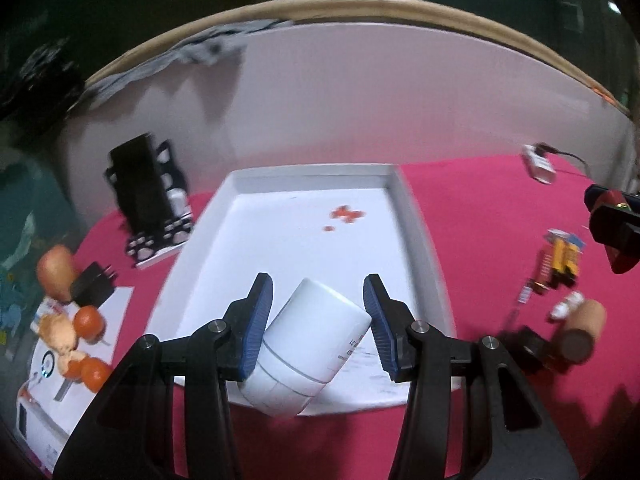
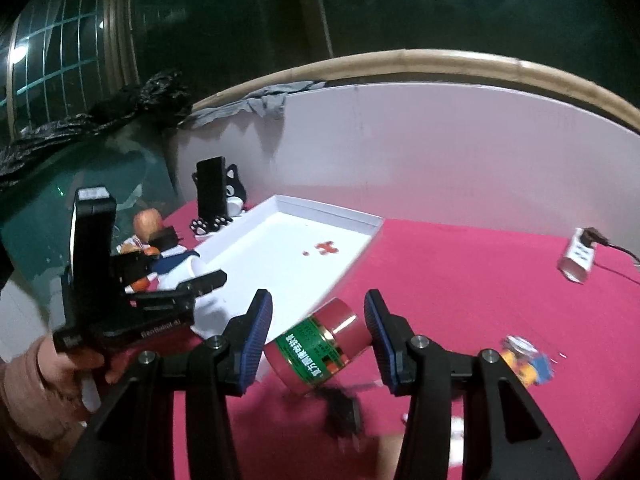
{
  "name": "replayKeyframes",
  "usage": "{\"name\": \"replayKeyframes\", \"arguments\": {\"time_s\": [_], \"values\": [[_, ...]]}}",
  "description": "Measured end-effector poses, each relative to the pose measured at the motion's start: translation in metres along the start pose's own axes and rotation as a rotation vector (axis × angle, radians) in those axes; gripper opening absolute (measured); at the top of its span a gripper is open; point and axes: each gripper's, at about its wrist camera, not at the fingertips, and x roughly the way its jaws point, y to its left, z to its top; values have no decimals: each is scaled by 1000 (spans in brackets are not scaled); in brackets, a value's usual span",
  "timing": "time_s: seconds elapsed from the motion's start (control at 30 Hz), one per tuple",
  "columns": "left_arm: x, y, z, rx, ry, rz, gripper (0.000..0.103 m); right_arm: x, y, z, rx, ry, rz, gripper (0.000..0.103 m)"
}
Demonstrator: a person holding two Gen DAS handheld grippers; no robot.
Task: Organize rigid objects
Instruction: 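Carry both held objects into the white tray and open both tools, then grasp the black plug charger with the left tool while the right tool grasps the tan tape roll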
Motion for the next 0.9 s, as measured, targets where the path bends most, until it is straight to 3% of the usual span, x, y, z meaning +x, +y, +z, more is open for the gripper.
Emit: {"name": "replayKeyframes", "arguments": {"time_s": [0.27,0.5,0.77,0.83,0.87,0.9], "values": [[49,47,-9,-124,94,101,47,74,32,12,9,82,49,48],[83,67,-18,-202,176,103,47,134,47,-3,16,183,30,48],[96,76,-15,-245,203,99,47,153,55,-6,3,163,-28,49],[90,76,-14,-255,179,85,47,151,54,-5,1,135,-49,66],[86,75,-13,-257,167,79,48,147,53,-5,-1,115,-61,89],[84,75,-12,-260,160,75,56,143,51,-5,0,95,-71,103]]}}
